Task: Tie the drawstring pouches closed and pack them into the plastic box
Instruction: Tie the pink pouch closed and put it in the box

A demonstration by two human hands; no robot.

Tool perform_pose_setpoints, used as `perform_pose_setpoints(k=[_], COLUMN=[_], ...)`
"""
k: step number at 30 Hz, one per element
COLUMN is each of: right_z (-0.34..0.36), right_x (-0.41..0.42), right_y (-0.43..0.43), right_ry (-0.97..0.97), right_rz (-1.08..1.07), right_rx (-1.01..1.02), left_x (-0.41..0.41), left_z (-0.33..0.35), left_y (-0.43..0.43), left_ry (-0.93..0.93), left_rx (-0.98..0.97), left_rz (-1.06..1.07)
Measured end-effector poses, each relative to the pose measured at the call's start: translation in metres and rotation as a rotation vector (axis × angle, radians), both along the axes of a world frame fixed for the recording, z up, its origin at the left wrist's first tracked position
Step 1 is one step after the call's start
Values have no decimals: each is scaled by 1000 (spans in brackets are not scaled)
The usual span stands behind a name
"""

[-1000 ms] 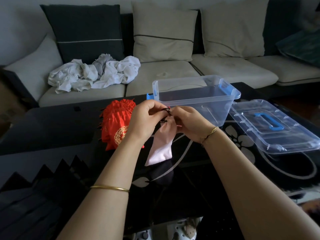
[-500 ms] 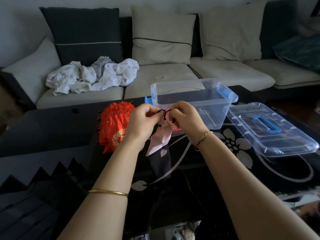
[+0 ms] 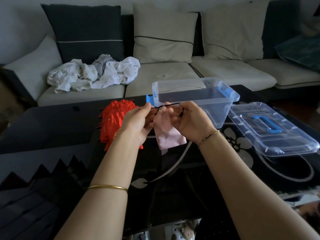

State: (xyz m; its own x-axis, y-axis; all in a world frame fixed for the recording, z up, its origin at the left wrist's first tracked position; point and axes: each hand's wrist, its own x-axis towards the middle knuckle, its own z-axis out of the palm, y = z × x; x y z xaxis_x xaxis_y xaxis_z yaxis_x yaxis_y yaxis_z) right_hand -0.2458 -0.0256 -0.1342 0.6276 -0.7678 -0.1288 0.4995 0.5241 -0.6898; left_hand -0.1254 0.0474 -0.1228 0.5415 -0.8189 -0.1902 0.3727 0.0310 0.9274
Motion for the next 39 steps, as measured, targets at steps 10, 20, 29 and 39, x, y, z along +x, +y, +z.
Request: perform_pose_setpoints(k=[10, 20, 29, 39], right_z=[-11, 9, 16, 13], right_x=[2, -5, -2, 0], right_y=[-6, 4, 5, 2], right_ry=[56, 535, 726, 811], right_rz=[-79, -332, -324, -178], right_rx=[230, -587, -888, -668], left_x=[-9, -6, -6, -8], left_z=[2, -3, -3, -4], left_y=[-1, 0, 3, 5], left_ry=[-41, -483, -504, -373], left_rx=[-227, 19, 109, 142], left_rz=[-62, -132, -382, -347])
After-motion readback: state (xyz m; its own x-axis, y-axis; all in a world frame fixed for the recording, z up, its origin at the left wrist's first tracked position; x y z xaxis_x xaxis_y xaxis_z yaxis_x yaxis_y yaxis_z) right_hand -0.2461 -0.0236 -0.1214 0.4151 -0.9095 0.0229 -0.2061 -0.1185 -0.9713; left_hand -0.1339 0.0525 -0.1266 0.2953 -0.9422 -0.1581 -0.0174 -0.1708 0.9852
